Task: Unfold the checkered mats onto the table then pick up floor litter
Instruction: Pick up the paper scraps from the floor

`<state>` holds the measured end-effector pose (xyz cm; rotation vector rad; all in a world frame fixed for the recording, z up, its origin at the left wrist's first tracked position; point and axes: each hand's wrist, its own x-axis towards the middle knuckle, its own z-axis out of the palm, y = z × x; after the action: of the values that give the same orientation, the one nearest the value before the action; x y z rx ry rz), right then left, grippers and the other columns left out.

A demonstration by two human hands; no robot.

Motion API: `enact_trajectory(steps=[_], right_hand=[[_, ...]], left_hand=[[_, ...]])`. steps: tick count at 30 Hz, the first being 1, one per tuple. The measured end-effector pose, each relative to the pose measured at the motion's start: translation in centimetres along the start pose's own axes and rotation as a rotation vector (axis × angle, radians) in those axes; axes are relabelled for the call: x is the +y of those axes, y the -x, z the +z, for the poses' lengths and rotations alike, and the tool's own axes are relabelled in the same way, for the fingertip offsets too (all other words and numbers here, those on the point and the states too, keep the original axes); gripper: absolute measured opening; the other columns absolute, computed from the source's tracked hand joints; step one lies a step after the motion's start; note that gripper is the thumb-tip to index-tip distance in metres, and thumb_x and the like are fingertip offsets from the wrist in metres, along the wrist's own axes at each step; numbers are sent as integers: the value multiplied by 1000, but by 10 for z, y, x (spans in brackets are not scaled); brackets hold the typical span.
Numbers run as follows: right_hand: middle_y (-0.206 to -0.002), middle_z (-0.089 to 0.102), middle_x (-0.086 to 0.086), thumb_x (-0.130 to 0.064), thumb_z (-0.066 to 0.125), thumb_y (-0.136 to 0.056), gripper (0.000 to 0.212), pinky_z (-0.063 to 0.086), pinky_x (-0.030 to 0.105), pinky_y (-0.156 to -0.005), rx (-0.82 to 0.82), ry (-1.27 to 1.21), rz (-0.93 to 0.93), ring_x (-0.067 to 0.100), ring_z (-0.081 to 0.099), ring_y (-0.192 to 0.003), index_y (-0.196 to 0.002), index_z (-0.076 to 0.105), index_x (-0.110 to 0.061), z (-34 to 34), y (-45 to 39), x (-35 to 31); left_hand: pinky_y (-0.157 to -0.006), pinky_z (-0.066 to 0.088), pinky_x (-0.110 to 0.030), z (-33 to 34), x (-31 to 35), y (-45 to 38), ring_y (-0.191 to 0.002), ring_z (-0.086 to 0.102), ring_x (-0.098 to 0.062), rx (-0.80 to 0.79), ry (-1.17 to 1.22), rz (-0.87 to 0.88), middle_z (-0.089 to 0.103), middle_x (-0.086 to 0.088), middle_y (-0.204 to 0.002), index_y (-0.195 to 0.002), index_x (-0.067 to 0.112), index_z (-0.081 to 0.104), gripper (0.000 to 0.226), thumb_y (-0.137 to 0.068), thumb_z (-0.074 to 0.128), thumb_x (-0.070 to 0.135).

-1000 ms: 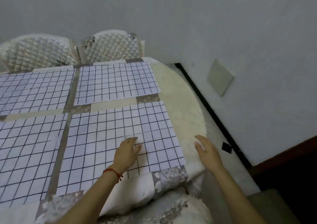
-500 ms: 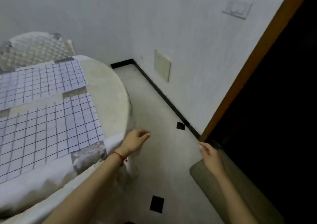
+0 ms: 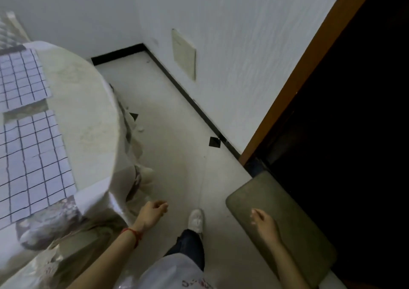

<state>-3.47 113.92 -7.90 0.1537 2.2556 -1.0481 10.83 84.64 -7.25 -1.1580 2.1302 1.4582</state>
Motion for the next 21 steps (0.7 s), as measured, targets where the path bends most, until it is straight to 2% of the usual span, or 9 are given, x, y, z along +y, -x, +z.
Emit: enact_trajectory(steps=[4, 8, 10, 12, 14, 16, 18, 21], right_hand=[[-110, 63, 18, -16, 46, -94, 30, 45, 29, -74, 2, -66, 97, 28, 59, -93, -114, 58, 3, -8, -52, -33], [-106, 63, 20, -16, 45, -95, 23, 43, 31, -79, -35, -81, 126, 29, 59, -89, -104, 60, -1, -8, -103, -81], [-101, 61, 18, -12, 44, -95, 22, 44, 31, -75, -60, -85, 114, 24, 58, -83, -105, 59, 1, -7, -130, -106], [-91, 60, 11, -12, 43, -95, 23, 44, 28, -70, -93, -24, 88, 18, 57, -77, -105, 58, 3, -7, -153, -131], [-87, 59, 11, -11, 43, -95, 27, 44, 28, -70, -127, 28, 74, 27, 58, -84, -106, 58, 8, -6, -181, -150], [-95, 61, 20, -11, 42, -95, 27, 42, 23, -66, -164, 84, 73, 36, 57, -92, -103, 58, 10, -7, -209, -173], [-99, 61, 27, -12, 43, -95, 28, 41, 26, -67, -186, 131, 53, 39, 58, -93, -100, 58, 11, -6, -244, -199], [-94, 60, 22, -16, 44, -95, 26, 47, 37, -79, -247, 192, 19, 33, 58, -90, -99, 59, 5, -1, -304, -250]], left_hand=[[-81, 47, -40, -4, 14, -45, -80, 55, -24, 0, 39, -94, 59, -11, -84, -96, 0, 61, 23, -94, 45, 15], [-71, 43, -28, -23, 54, -97, -77, 53, -22, 8, 72, -157, 60, -13, -90, -111, -7, 58, 31, -94, 43, 15], [-63, 41, -25, -37, 83, -125, -77, 52, -21, 3, 95, -153, 59, -13, -91, -113, -9, 55, 32, -94, 43, 14], [-65, 40, -26, -52, 109, -153, -78, 53, -22, 28, 131, -144, 60, -12, -92, -114, -10, 55, 33, -94, 44, 14], [-67, 40, -26, -69, 133, -180, -78, 55, -22, 62, 160, -138, 62, -14, -94, -113, -7, 57, 32, -93, 46, 16], [-62, 41, -25, -85, 154, -209, -74, 55, -21, 100, 209, -146, 62, -14, -93, -112, -7, 57, 31, -93, 47, 16], [-55, 40, -22, -100, 172, -238, -65, 53, -16, 134, 254, -163, 60, -13, -91, -108, -8, 59, 30, -93, 46, 15], [-56, 38, -21, -123, 187, -277, -66, 53, -17, 187, 334, -236, 59, -13, -93, -108, -4, 58, 28, -94, 45, 16]])
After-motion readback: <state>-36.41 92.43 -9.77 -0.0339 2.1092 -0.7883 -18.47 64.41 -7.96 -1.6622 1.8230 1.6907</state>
